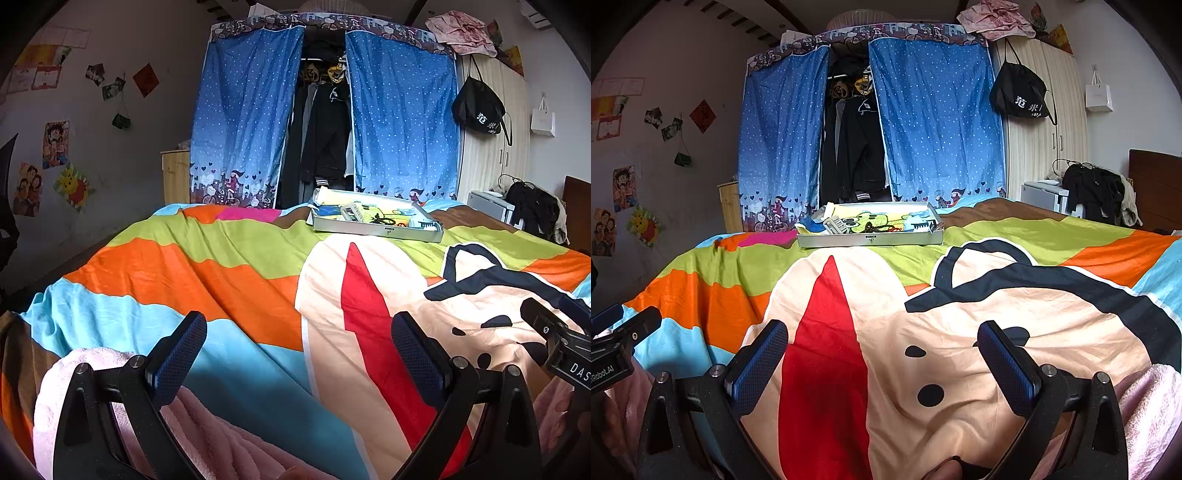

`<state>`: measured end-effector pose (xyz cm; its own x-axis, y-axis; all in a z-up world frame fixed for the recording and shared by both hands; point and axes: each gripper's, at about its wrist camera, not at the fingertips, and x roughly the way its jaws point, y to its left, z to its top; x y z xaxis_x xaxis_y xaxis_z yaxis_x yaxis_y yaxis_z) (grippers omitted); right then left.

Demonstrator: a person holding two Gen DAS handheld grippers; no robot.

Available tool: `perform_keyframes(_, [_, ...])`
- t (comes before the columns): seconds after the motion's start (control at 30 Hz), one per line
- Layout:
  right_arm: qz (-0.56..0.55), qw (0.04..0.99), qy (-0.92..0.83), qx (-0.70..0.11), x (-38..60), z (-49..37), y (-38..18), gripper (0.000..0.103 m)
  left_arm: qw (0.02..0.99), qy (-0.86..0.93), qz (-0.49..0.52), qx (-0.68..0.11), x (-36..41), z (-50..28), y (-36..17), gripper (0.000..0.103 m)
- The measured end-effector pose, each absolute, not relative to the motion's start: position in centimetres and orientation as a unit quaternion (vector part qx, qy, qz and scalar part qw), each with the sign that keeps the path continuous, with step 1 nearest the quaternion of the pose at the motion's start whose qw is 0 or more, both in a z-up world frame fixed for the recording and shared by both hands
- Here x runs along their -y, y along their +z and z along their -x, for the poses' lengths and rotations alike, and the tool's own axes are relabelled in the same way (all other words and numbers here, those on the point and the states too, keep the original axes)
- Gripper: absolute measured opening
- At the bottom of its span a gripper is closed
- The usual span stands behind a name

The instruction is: Organize jewelry

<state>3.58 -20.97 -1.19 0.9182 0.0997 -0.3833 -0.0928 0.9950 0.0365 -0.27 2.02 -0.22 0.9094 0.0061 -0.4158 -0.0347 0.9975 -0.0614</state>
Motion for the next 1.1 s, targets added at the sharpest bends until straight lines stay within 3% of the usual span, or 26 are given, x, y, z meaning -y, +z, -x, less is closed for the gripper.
perform_keyframes(1.1, [-0.013, 0.979, 0.045, -0.199, 21.03, -3.32, -1.5, 0.103, 0.977, 0.013, 0.025, -0.213, -2.27, 0.29, -0.57, 0.098])
